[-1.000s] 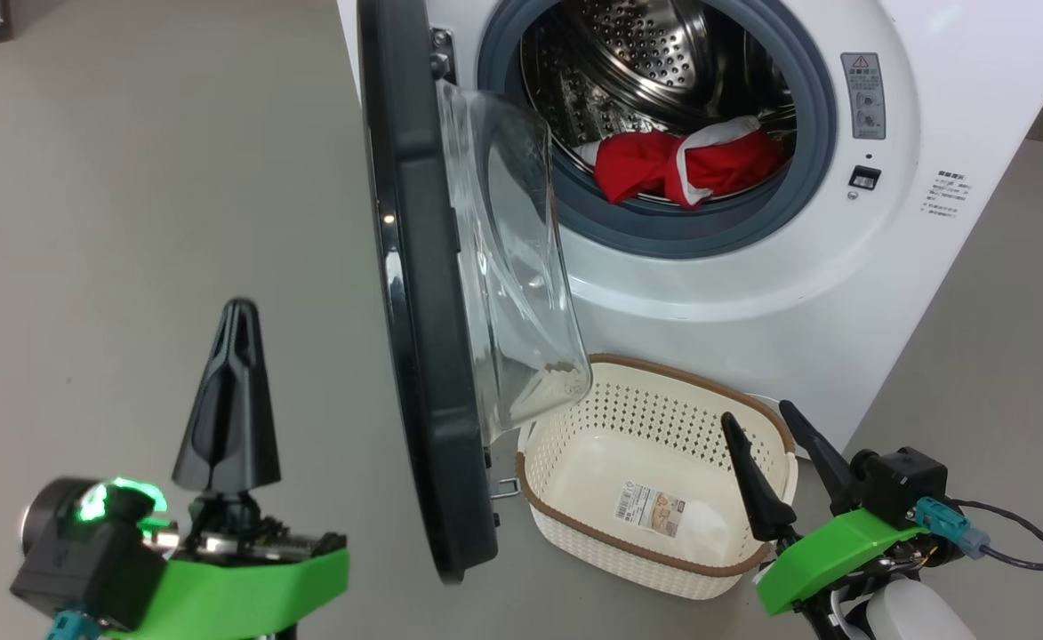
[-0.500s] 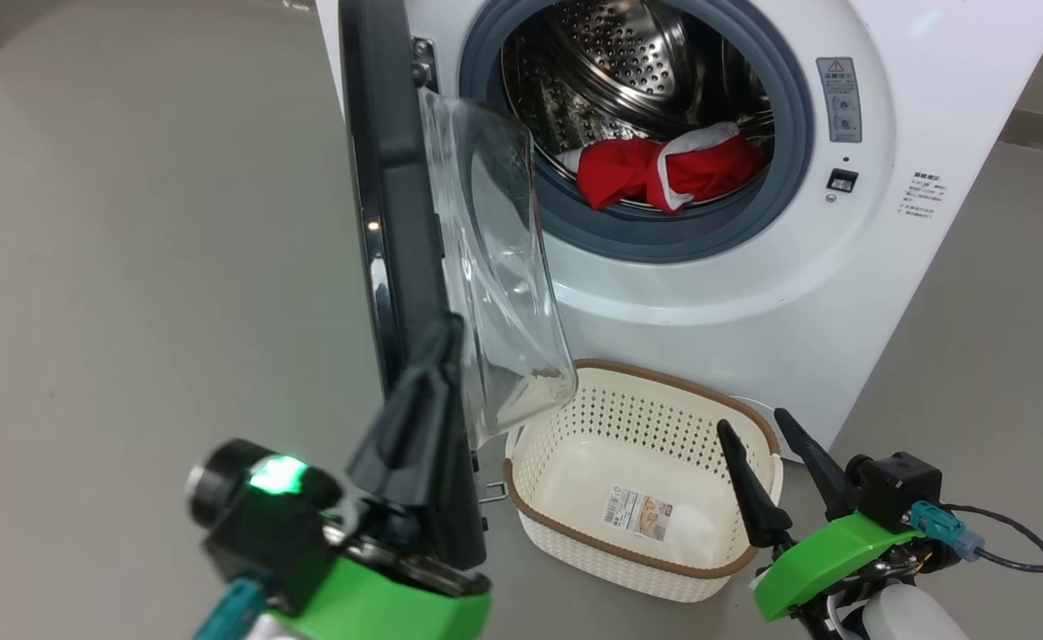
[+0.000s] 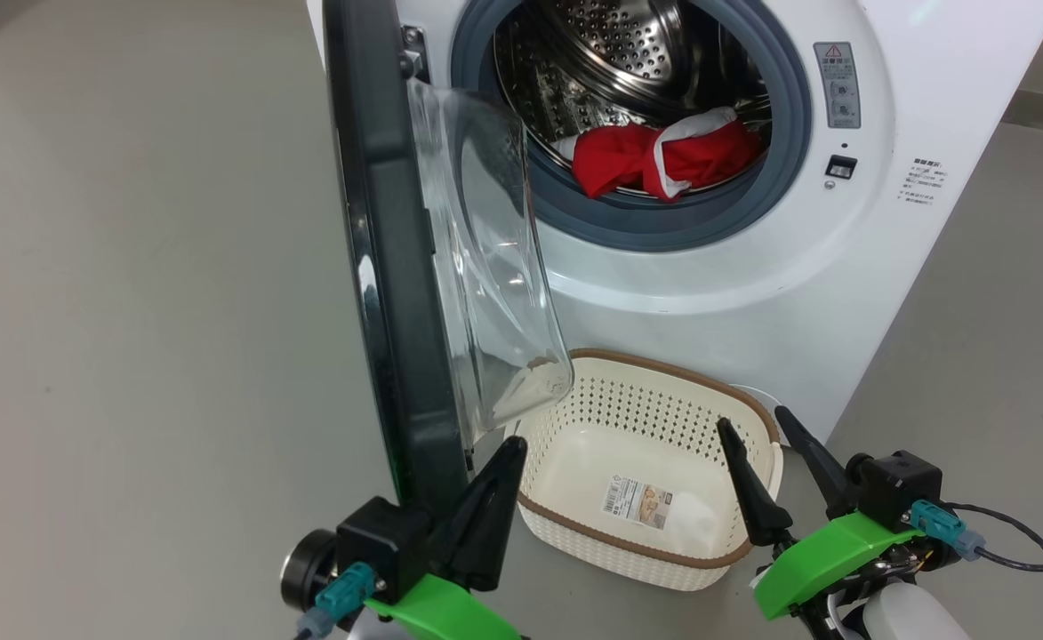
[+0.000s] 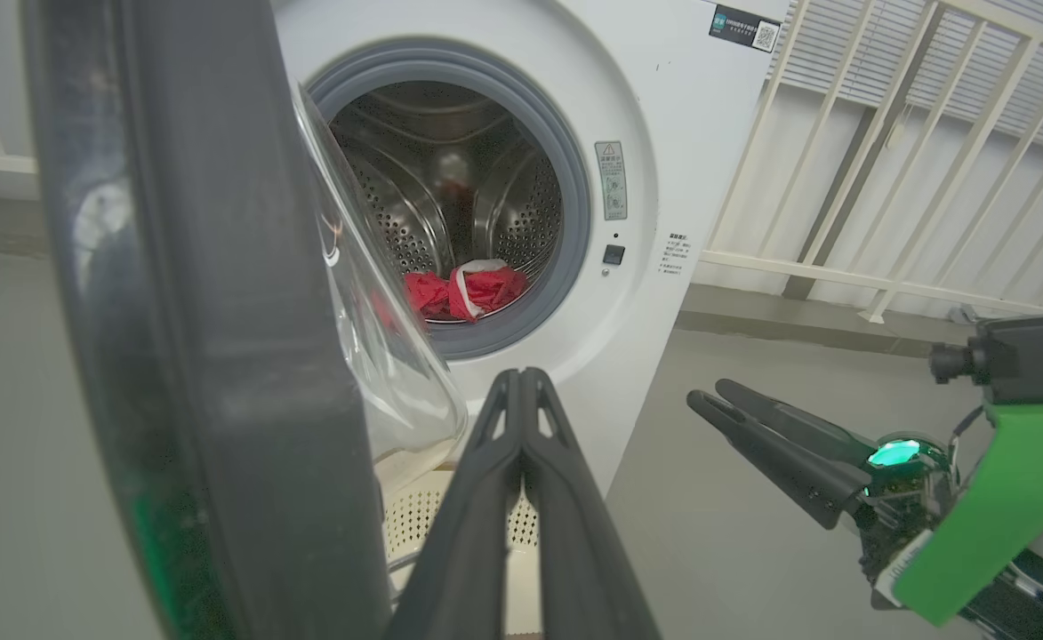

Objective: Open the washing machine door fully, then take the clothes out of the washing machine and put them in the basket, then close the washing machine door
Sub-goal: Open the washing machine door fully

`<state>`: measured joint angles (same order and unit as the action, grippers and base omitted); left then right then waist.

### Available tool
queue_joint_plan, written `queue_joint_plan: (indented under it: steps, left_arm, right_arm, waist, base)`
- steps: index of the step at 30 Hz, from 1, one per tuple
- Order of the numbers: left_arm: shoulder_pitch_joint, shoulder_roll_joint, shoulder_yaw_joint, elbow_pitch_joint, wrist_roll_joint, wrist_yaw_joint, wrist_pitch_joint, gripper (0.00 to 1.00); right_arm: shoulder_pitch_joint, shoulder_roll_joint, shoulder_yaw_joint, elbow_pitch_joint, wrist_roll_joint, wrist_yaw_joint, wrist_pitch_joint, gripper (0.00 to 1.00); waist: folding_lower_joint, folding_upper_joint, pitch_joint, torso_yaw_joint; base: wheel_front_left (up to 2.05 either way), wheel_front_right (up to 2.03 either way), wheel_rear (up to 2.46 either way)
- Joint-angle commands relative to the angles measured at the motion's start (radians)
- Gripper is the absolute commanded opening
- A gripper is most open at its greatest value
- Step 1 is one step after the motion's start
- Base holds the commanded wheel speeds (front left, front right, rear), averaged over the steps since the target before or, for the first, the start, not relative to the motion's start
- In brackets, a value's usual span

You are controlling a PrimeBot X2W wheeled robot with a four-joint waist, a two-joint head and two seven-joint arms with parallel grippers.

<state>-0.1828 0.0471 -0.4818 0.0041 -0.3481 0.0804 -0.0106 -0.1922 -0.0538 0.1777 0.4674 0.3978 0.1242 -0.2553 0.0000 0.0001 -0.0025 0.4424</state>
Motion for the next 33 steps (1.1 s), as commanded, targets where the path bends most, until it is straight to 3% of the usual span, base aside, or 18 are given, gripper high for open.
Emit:
queue_joint_plan:
  steps: [1,20,33]
  left_arm:
    - [-0.023,0.003,0.035,-0.002,-0.013,0.012,-0.008,0.00]
    - [-0.029,0.053,0.155,0.092,-0.056,0.077,-0.036,0.00]
    - [0.009,0.129,0.330,0.098,-0.128,0.139,-0.081,0.00]
  right_arm:
    - [-0.030,0.004,0.018,-0.026,-0.013,0.007,-0.006,1.00]
    - [-0.030,0.004,0.013,-0.014,-0.029,0.007,-0.006,1.00]
    - [-0.019,0.004,-0.016,-0.021,-0.049,0.007,-0.006,1.00]
  waist:
    - [0.0000,-0.0001,0.004,0.001]
    - [0.0000,-0.0001,0.011,0.024]
    - [0.0000,-0.0001,0.012,0.044]
  base:
    - [0.00,0.00,0.00]
    - [0.00,0.00,0.00]
    - [0.00,0.00,0.00]
